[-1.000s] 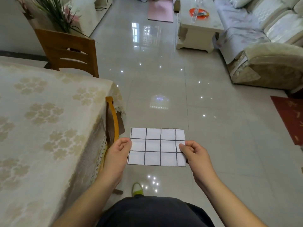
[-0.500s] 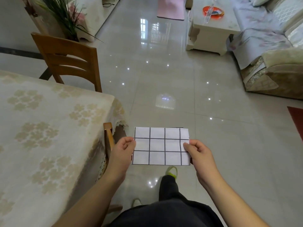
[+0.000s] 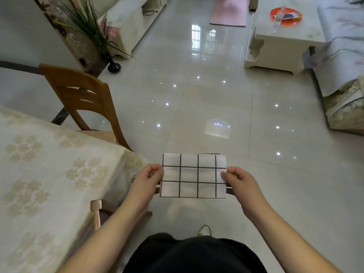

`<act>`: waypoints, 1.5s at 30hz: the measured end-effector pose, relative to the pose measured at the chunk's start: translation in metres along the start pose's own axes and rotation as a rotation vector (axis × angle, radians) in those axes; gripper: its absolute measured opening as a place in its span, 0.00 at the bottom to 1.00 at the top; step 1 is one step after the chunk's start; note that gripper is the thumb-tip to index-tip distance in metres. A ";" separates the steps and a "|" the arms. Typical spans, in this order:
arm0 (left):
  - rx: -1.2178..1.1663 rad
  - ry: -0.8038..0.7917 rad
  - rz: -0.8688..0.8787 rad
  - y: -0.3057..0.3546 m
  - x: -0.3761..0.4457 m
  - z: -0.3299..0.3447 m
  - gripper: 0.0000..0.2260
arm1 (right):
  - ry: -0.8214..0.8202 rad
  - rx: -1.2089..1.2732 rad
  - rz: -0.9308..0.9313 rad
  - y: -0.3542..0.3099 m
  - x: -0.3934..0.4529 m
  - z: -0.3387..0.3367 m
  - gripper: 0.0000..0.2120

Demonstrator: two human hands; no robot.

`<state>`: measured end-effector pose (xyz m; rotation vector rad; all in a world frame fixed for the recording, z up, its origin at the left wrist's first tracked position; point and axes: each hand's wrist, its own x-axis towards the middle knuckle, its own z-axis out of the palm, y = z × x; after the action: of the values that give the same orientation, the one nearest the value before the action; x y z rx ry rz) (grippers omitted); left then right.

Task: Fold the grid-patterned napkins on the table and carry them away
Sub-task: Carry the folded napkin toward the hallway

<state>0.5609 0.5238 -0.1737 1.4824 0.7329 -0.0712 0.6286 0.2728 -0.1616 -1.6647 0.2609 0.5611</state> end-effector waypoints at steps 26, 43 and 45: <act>-0.159 0.310 -0.004 0.161 0.253 -0.058 0.03 | -0.230 -0.159 -0.080 -0.211 0.295 0.139 0.13; -0.369 0.487 -0.109 0.276 0.416 -0.062 0.05 | -0.428 -0.150 -0.068 -0.334 0.503 0.213 0.06; -0.393 0.521 -0.122 0.292 0.432 -0.062 0.06 | -0.453 -0.176 -0.062 -0.354 0.527 0.223 0.06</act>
<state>1.0133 0.7848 -0.1228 1.0804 1.1822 0.3618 1.1989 0.6286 -0.1388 -1.6555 -0.1746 0.9140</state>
